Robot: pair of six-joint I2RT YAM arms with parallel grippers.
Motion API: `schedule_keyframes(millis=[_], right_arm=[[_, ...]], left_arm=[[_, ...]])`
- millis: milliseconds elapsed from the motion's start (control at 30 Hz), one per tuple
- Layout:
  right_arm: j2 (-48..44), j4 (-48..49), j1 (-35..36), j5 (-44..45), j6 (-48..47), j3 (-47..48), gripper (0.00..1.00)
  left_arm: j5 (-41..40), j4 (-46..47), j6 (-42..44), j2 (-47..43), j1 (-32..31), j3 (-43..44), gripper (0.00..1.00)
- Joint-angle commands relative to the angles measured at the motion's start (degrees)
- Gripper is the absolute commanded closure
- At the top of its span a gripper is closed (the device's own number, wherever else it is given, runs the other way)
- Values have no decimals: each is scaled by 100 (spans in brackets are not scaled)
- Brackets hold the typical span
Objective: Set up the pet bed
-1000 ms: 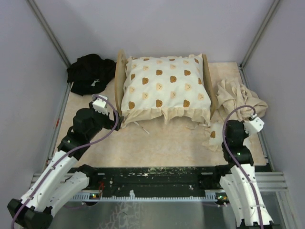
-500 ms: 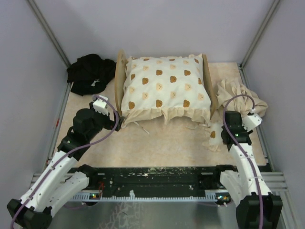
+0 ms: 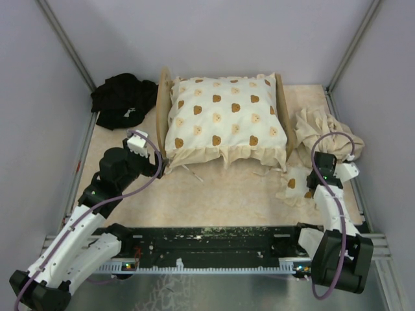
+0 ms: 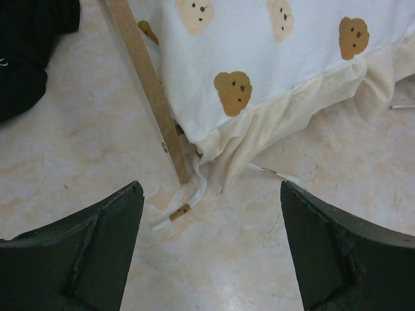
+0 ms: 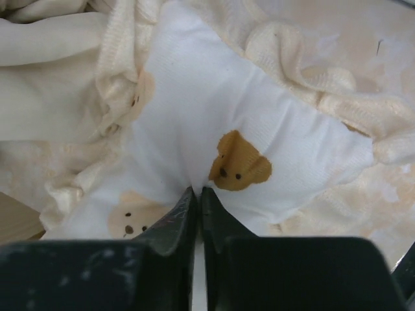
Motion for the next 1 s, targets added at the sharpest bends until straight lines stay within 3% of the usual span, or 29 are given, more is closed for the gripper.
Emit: schedule_keyframes(millis=[0, 333, 533, 700, 867, 967], right_arm=[[-191, 244, -42, 119, -348, 156, 100], [-1369, -232, -30, 677, -1546, 1052, 100], [-1496, -341, 271, 773, -2386, 2078, 100], [-1380, 220, 619, -87, -3035, 2883, 100], [-1155, 1478, 866, -2292, -3263, 2959, 100], [-834, 2044, 1234, -2724, -3166, 3032, 100]], left_arm=[[152, -21, 137, -57, -44, -5, 10], [136, -38, 116, -101, -42, -4, 11], [271, -15, 17, -82, -43, 0, 14], [335, 138, -335, -28, -44, -12, 17], [265, 33, -693, 244, -42, 306, 19], [330, -38, -873, 425, -42, 649, 20]])
